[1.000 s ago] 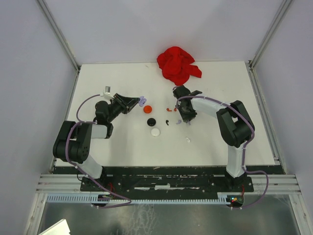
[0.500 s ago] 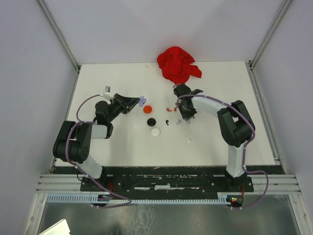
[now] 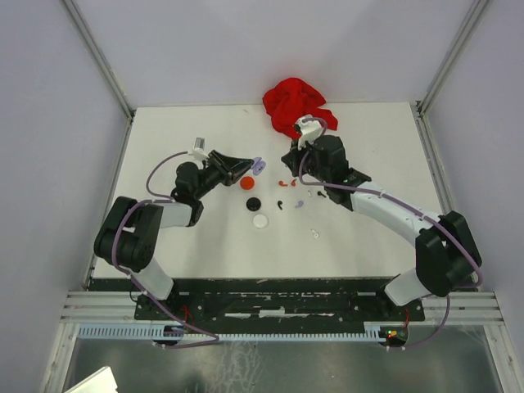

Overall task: Insert the wireless bluetooth earbuds into the charging case
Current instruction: Place the earbud in the charging case.

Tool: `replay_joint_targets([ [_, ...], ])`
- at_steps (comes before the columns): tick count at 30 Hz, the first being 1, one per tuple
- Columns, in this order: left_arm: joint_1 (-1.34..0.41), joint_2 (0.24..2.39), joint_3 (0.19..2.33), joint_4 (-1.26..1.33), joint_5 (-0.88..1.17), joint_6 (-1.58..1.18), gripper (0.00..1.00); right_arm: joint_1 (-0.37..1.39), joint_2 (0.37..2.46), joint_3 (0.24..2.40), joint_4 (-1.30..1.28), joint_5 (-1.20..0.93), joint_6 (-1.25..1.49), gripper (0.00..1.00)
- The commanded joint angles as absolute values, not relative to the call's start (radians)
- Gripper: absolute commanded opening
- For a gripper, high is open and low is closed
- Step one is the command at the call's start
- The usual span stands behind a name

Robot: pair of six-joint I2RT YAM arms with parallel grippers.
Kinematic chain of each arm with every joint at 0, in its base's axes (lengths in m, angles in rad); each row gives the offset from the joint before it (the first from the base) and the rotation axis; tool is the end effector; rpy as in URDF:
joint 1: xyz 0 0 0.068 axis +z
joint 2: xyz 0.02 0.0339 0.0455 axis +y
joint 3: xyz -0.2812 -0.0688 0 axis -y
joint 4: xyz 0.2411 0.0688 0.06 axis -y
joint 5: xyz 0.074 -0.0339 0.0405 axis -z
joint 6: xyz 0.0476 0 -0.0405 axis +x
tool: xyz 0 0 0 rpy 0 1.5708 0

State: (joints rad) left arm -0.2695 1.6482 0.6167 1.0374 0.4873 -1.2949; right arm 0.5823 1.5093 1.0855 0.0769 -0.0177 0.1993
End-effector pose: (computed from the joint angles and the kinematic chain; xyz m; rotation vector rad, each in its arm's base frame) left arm 0.3151 -0.1102 0.2185 -0.4789 1.7464 -1.5554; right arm 0.3015 0.1995 0.3084 -0.3841 1.9173 0.5387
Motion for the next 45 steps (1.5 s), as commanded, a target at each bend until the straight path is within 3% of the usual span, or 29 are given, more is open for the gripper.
replay_joint_targets([
  [1,-0.290,1.675,0.651,1.089,0.442,-1.390,0.03,0.626,1.489,0.976,0.497,-0.159,0.146,0.02],
  [8,-0.305,1.705,0.652,1.111,0.437,-1.432,0.03,0.702,1.502,0.843,0.851,-0.219,0.066,0.01],
  [45,-0.318,1.727,0.605,1.277,0.463,-1.604,0.03,0.738,1.637,0.819,0.937,-0.070,-0.044,0.01],
])
